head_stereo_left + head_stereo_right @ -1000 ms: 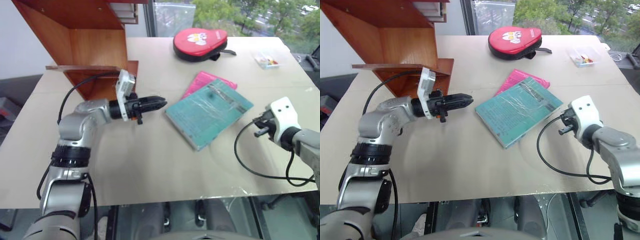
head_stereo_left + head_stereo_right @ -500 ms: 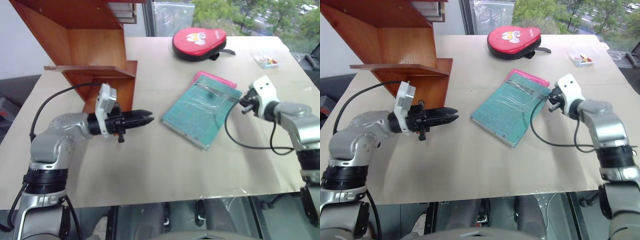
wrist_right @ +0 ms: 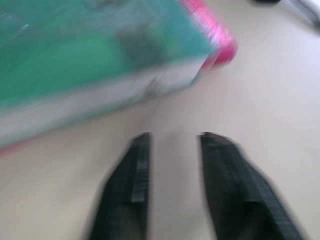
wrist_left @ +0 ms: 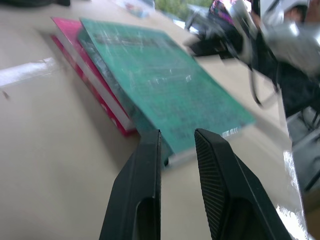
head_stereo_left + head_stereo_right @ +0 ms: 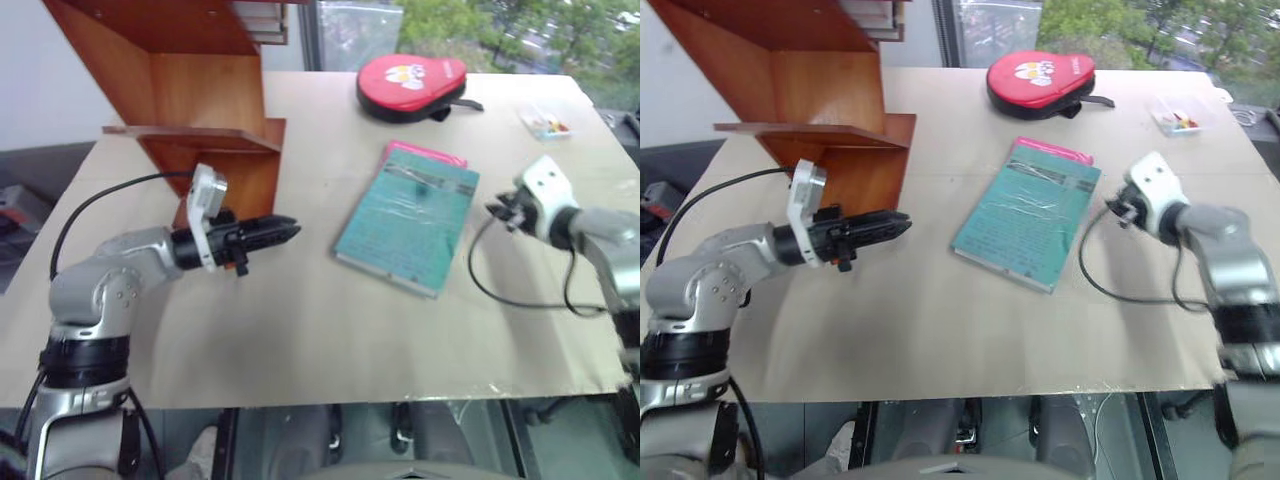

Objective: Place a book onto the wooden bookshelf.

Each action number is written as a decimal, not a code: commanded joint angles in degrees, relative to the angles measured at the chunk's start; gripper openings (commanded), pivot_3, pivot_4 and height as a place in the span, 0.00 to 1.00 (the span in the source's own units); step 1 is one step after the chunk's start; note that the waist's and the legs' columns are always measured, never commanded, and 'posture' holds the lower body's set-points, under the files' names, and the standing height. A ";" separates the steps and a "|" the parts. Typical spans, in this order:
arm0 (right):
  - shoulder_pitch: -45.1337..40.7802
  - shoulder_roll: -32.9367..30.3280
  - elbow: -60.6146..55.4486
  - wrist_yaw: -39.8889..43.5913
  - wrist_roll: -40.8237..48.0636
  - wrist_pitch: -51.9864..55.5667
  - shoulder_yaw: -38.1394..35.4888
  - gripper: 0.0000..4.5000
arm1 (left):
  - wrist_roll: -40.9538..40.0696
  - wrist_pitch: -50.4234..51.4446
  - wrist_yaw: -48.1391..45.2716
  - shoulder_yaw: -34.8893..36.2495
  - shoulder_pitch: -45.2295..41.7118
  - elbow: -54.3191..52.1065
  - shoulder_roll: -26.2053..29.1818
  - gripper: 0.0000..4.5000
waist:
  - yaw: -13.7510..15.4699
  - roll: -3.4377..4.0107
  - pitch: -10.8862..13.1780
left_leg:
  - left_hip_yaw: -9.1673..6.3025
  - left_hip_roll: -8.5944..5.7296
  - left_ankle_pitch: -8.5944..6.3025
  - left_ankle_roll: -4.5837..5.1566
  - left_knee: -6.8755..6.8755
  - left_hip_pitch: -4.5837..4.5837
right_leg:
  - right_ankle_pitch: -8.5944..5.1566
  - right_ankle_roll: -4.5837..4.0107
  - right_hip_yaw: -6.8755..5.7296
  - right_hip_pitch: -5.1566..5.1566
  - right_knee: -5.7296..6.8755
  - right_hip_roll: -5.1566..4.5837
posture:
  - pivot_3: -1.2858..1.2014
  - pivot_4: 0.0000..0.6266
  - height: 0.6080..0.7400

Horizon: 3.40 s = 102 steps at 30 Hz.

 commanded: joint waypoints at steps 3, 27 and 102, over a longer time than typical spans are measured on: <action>0.56 1.35 -6.53 -4.47 0.51 3.48 -2.39 0.64 | 1.19 -1.77 -1.97 -2.50 -2.81 2.28 -0.92 0.25 | -0.85 -0.01 0.00 | 0.12 0.02 0.01 -0.02 0.02 0.14 | -0.12 0.20 0.13 0.02 0.07 0.03 | 0.52 0.24 1.00; -2.53 4.72 -11.00 0.07 2.72 5.14 6.99 0.01 | -2.04 -8.63 -8.90 6.79 7.94 -5.74 4.06 0.25 | -1.28 -0.01 0.01 | 0.10 0.02 0.04 -0.07 0.05 0.12 | 0.00 -0.03 0.18 -0.09 0.21 0.00 | 0.52 0.24 1.00; 22.16 3.39 -54.15 -7.99 23.86 20.40 -13.56 0.98 | 9.56 10.91 1.19 -11.63 -29.28 38.51 -5.86 0.25 | 0.22 -0.35 -0.01 | 0.10 -0.08 0.05 -0.06 0.11 0.10 | -0.11 0.16 0.18 -0.05 0.29 0.04 | 0.52 0.24 1.00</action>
